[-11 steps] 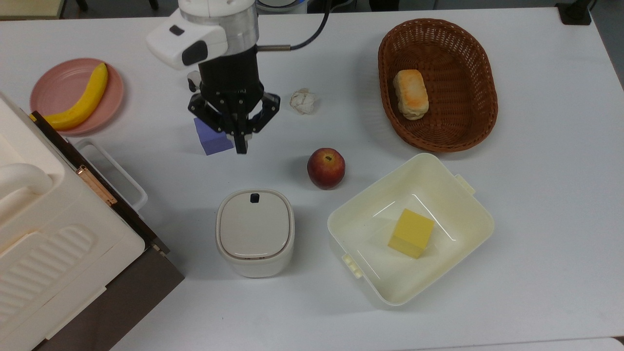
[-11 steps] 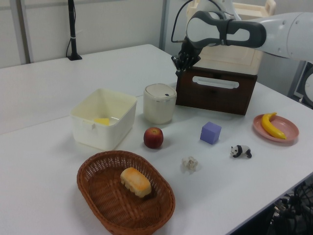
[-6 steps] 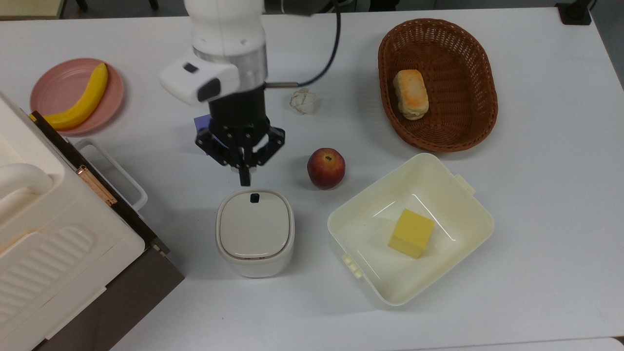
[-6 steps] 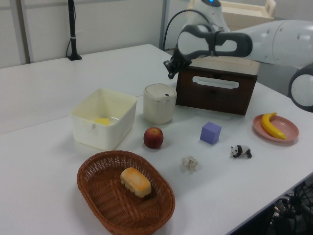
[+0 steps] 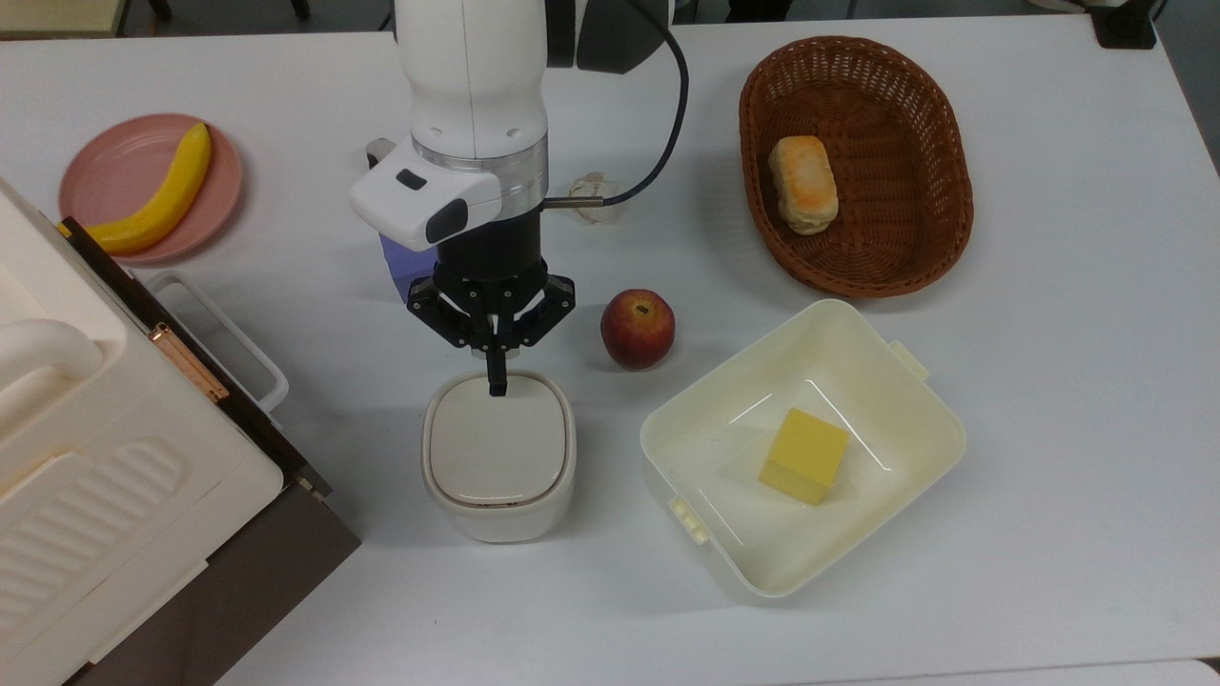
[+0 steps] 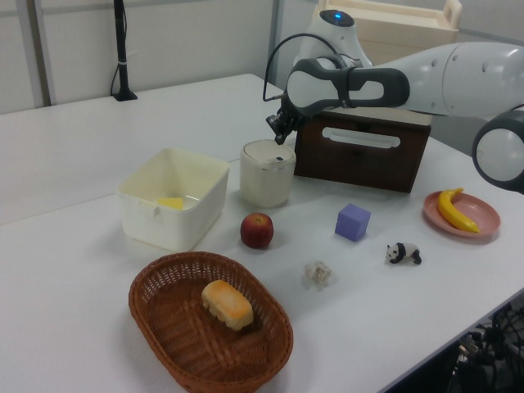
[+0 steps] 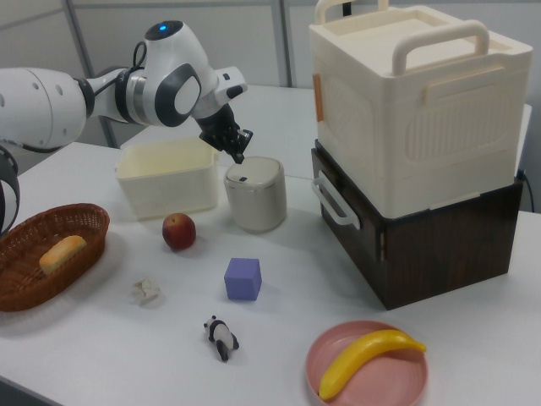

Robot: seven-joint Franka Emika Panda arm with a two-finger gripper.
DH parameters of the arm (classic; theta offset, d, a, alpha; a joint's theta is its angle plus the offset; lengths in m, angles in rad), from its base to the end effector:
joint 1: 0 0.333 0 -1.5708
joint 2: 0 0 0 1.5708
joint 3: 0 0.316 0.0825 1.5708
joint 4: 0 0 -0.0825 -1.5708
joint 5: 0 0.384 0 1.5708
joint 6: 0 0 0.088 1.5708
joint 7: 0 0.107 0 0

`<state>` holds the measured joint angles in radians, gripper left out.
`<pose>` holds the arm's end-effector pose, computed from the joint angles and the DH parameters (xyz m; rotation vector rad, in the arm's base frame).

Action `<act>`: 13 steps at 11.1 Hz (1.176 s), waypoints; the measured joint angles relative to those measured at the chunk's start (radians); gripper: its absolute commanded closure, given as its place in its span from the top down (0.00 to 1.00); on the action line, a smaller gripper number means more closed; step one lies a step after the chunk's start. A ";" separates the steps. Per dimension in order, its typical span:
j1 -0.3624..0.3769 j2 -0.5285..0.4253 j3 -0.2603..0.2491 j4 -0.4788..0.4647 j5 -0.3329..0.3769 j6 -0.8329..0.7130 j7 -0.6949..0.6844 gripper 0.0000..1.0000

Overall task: Open the trash can
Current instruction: 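Lower the gripper and press the trash can lid button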

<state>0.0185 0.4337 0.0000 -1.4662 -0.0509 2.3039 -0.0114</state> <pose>0.7206 0.0123 0.4753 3.0349 0.0853 0.6220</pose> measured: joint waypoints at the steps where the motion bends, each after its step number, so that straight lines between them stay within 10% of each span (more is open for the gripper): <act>1: 0.000 0.004 0.000 0.000 -0.016 0.000 0.000 0.00; 13: 0.011 0.042 0.000 0.000 -0.058 0.003 0.000 0.00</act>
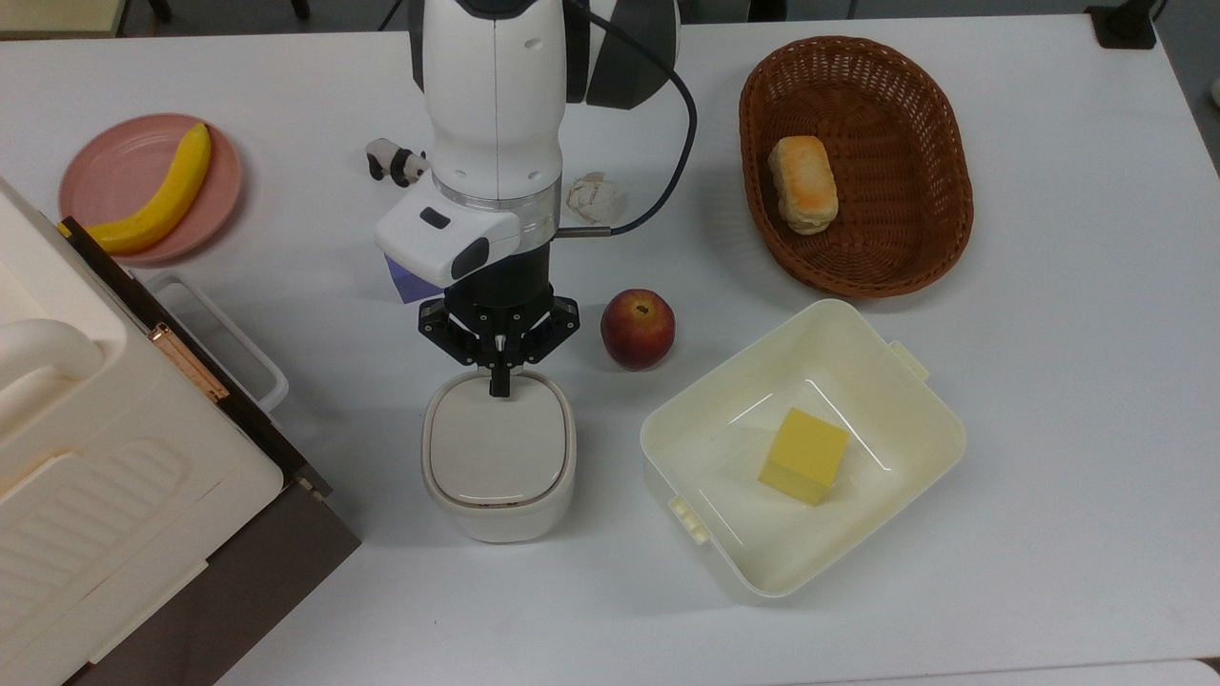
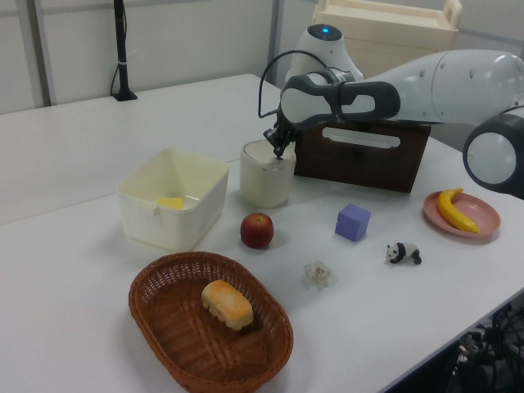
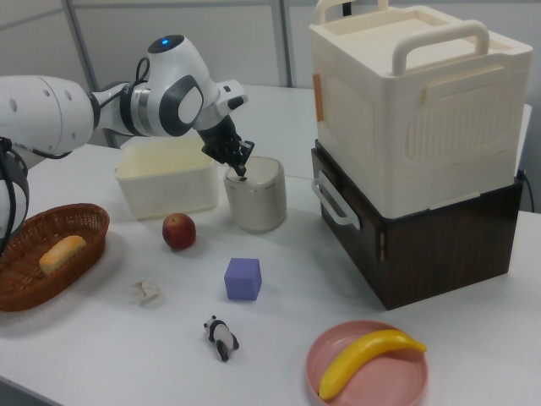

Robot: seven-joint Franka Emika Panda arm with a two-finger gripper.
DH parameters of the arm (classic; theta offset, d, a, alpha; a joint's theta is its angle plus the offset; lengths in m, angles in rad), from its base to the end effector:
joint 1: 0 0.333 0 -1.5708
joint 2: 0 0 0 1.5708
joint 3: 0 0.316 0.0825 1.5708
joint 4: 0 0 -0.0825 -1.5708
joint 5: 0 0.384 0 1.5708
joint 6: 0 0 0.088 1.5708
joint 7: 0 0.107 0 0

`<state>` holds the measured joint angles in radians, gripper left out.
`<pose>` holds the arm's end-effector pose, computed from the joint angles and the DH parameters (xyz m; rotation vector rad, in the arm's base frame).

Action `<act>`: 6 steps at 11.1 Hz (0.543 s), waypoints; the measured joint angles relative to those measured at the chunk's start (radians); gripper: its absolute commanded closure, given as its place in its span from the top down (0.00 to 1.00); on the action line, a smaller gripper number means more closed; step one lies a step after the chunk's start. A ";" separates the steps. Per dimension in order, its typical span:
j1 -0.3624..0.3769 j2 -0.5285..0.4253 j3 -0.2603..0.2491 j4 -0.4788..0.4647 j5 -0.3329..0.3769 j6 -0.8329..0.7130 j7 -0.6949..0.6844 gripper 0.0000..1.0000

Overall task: Open the trash can
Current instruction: 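Lower the gripper and press the trash can lid button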

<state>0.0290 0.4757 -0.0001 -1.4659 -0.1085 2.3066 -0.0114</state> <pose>0.7261 0.0188 0.4454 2.9979 0.1475 0.5549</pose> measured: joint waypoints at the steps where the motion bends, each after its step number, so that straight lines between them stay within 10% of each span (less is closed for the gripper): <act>1: 0.000 0.001 0.000 0.000 0.000 0.000 0.000 0.00; 6: 0.000 0.013 -0.001 0.001 -0.033 0.002 0.000 0.00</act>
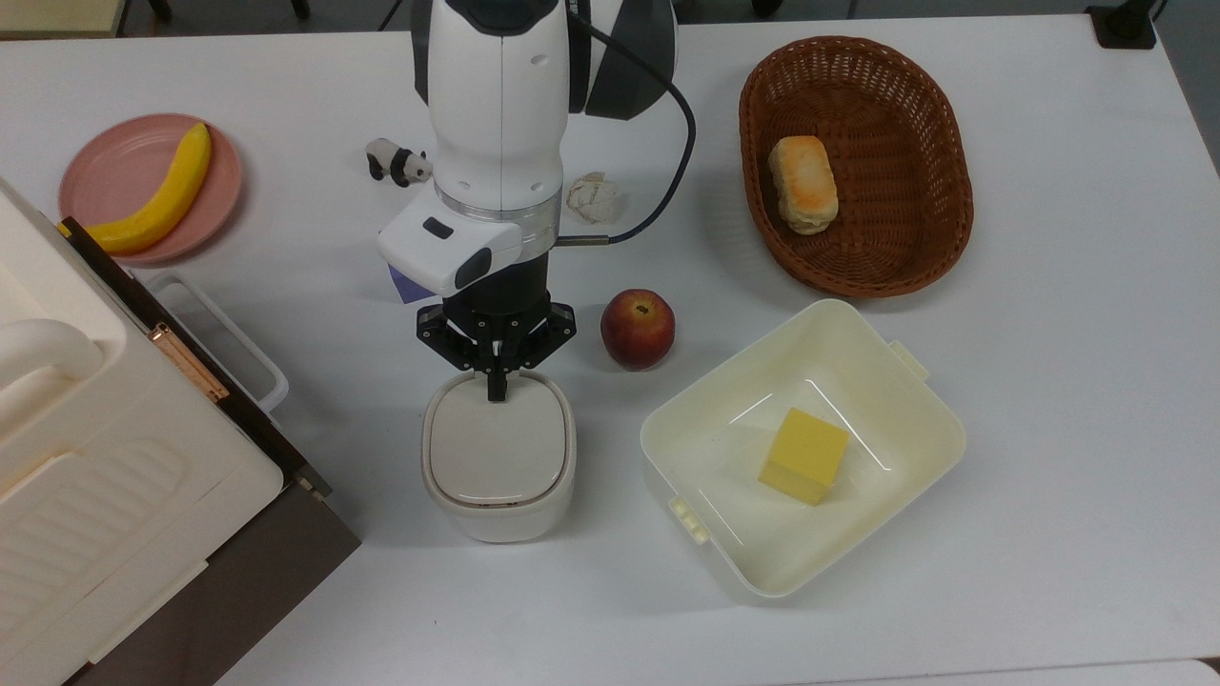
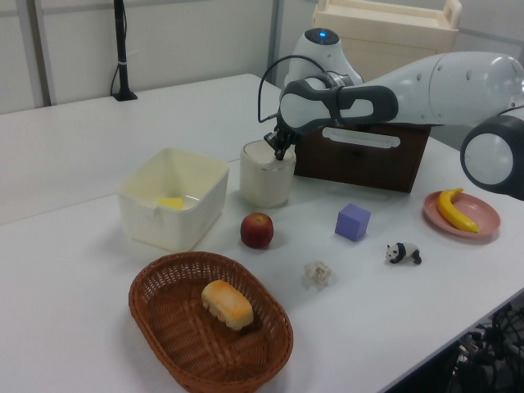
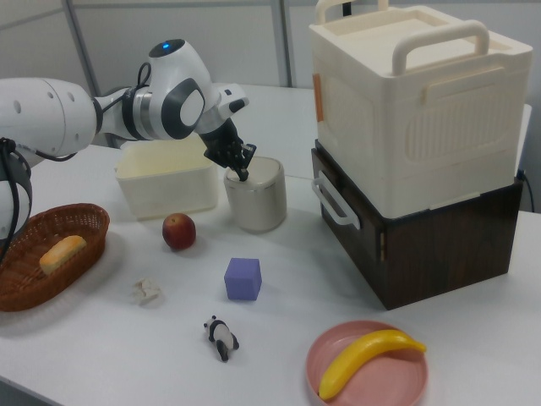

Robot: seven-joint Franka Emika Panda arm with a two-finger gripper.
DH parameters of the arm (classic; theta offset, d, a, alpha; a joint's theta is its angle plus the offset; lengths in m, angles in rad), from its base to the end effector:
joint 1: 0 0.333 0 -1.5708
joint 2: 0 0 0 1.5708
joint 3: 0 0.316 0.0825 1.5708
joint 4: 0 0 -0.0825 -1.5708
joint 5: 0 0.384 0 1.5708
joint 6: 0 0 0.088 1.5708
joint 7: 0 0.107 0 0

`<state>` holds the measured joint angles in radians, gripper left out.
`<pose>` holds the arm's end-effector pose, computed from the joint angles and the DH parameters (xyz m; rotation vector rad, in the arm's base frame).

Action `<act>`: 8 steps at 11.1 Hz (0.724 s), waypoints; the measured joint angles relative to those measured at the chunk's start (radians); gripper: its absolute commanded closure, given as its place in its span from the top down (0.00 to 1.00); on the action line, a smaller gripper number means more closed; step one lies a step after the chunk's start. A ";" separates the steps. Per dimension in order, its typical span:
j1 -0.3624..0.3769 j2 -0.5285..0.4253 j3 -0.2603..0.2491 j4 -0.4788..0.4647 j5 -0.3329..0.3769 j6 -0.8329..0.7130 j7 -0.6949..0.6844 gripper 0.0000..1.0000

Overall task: Open the trash can
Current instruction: 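Lower the gripper and press the trash can lid button, then lift the gripper away as the lid pops open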

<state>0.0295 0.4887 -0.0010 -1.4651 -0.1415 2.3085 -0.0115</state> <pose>0.7277 0.0181 0.4367 2.9716 0.1736 0.5347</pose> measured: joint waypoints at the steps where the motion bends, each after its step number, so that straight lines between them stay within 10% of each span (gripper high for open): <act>1: 0.001 0.002 0.000 0.000 -0.010 0.000 0.000 0.00; 8: 0.001 0.006 -0.001 0.020 -0.017 0.024 0.006 0.07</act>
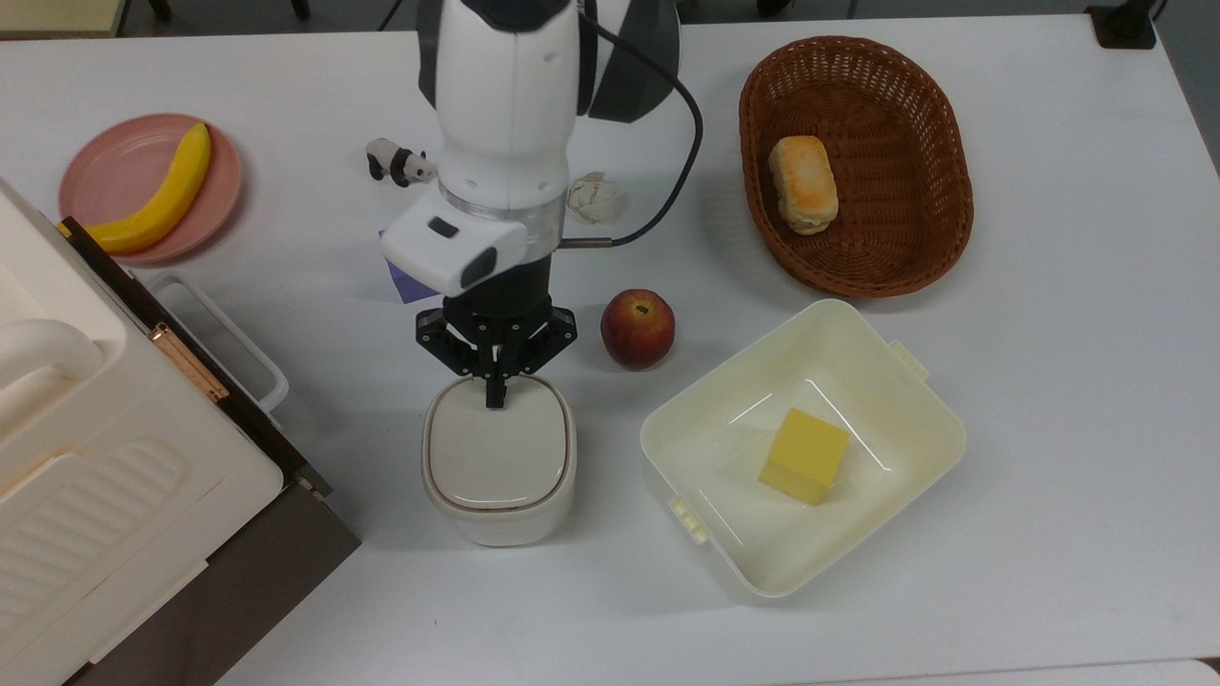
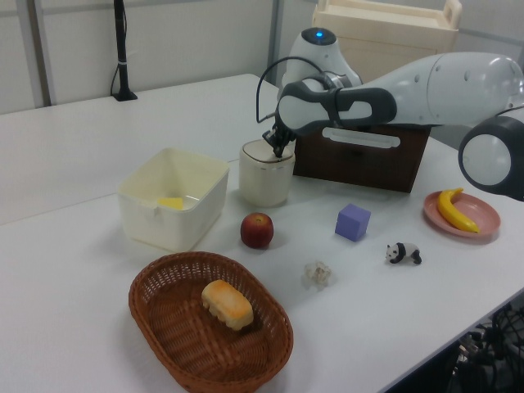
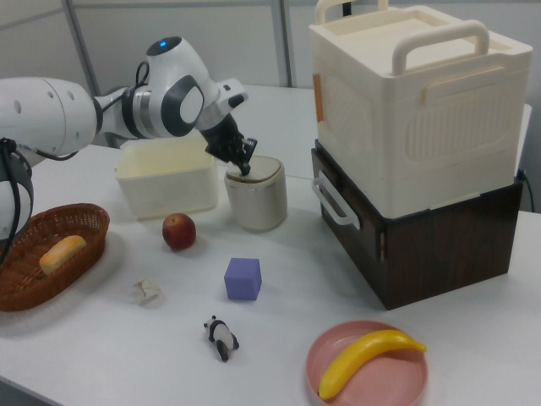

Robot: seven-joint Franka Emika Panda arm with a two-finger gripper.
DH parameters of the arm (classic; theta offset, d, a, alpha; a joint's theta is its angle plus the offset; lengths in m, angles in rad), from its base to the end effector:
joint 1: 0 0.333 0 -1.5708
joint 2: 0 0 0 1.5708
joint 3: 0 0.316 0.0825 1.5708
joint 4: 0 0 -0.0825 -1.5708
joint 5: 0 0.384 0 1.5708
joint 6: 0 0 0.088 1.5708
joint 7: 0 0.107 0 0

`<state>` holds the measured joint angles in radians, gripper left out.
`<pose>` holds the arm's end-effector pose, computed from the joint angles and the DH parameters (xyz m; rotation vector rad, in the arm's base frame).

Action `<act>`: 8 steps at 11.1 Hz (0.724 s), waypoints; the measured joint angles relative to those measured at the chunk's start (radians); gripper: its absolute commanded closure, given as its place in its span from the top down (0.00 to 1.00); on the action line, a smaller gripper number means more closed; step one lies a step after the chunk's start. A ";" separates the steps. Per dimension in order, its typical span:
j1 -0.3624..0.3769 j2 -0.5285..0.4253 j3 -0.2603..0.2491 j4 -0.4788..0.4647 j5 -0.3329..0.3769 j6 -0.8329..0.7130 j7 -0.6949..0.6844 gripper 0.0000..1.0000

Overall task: Open the trash can
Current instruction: 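Lift the gripper away as the lid pops open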

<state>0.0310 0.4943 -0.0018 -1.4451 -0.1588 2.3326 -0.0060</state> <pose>0.7326 0.0190 0.4457 2.9474 0.1807 0.5899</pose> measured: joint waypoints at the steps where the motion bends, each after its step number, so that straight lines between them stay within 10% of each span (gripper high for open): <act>1: -0.009 -0.019 -0.003 0.007 0.049 0.007 0.003 0.08; 3: -0.032 -0.112 -0.004 -0.009 0.142 -0.021 0.003 0.38; 4: -0.034 -0.166 -0.004 -0.027 0.163 -0.079 0.003 0.81; 5: -0.034 -0.219 -0.004 -0.049 0.174 -0.166 0.003 1.00; 8: -0.026 -0.345 0.000 -0.138 0.177 -0.356 0.003 1.00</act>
<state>0.0045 0.1492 -0.0015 -1.5832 0.0177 1.9765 -0.0033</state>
